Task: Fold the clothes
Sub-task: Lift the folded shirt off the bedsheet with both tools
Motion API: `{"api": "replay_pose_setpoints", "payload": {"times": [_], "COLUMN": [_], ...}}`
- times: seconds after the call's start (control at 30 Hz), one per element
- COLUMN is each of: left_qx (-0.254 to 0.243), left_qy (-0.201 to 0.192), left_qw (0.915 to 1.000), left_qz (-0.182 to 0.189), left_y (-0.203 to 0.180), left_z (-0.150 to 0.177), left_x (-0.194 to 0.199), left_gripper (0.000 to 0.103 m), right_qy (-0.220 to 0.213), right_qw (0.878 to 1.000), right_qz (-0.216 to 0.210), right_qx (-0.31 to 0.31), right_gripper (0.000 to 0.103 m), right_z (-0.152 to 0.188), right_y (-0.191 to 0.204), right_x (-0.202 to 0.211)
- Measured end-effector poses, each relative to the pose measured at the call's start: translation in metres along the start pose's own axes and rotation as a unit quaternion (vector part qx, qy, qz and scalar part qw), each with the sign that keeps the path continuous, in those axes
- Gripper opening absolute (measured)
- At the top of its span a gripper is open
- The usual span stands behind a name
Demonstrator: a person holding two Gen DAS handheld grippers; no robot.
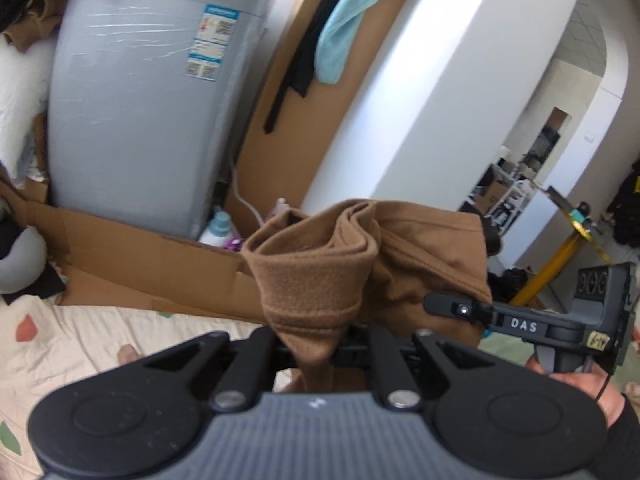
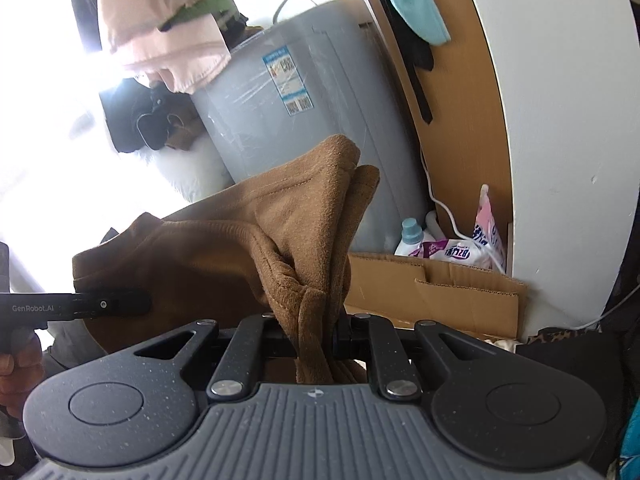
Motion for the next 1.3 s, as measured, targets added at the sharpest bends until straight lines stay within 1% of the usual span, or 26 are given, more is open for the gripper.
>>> {"api": "replay_pose_setpoints", "payload": {"times": [0.1, 0.2, 0.37, 0.5, 0.6, 0.7, 0.8, 1.0, 1.13, 1.3], "left_qx": [0.006, 0.007, -0.015, -0.052, -0.059, -0.071, -0.070, -0.074, -0.077, -0.091], "left_qy": [0.003, 0.007, 0.024, 0.037, 0.041, 0.047, 0.049, 0.054, 0.062, 0.068], "left_qw": [0.9999, 0.9997, 0.9981, 0.9951, 0.9924, 0.9902, 0.9882, 0.9850, 0.9822, 0.9761], "left_qz": [0.008, 0.024, 0.054, 0.076, 0.100, 0.111, 0.128, 0.146, 0.160, 0.185], "left_y": [-0.009, -0.019, -0.045, -0.076, -0.097, -0.114, -0.126, -0.150, -0.161, -0.178], "left_z": [0.001, 0.007, 0.017, 0.024, 0.025, 0.028, 0.029, 0.041, 0.048, 0.058], "left_x": [-0.001, -0.006, -0.022, -0.032, -0.043, -0.056, -0.070, -0.091, -0.109, -0.125], "left_gripper": [0.007, 0.007, 0.007, 0.007, 0.007, 0.007, 0.007, 0.007, 0.007, 0.007], "right_qy": [0.004, 0.007, 0.008, 0.014, 0.013, 0.010, 0.005, -0.002, -0.005, -0.009], "right_qw": [1.000, 1.000, 0.999, 0.997, 0.995, 0.994, 0.992, 0.991, 0.989, 0.987], "right_qz": [0.008, 0.017, 0.048, 0.080, 0.097, 0.111, 0.122, 0.137, 0.148, 0.159], "right_qx": [0.001, 0.007, 0.005, -0.002, -0.007, -0.010, -0.013, -0.012, -0.016, -0.022], "right_gripper": [0.012, 0.012, 0.012, 0.012, 0.012, 0.012, 0.012, 0.012, 0.012, 0.012], "right_z": [-0.005, -0.002, 0.005, 0.009, 0.009, 0.008, 0.007, 0.008, 0.016, 0.028], "right_y": [-0.002, -0.005, -0.021, -0.038, -0.052, -0.067, -0.083, -0.111, -0.130, -0.150], "right_x": [0.014, 0.027, 0.053, 0.077, 0.096, 0.111, 0.123, 0.142, 0.152, 0.159]}}
Point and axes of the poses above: each gripper's, at about its wrist camera, not at the fingertips, and x roughly against the way its jaws point, y to its left, z to its underside, the point moved 8 cm from there along -x, roughly the way its jaws point
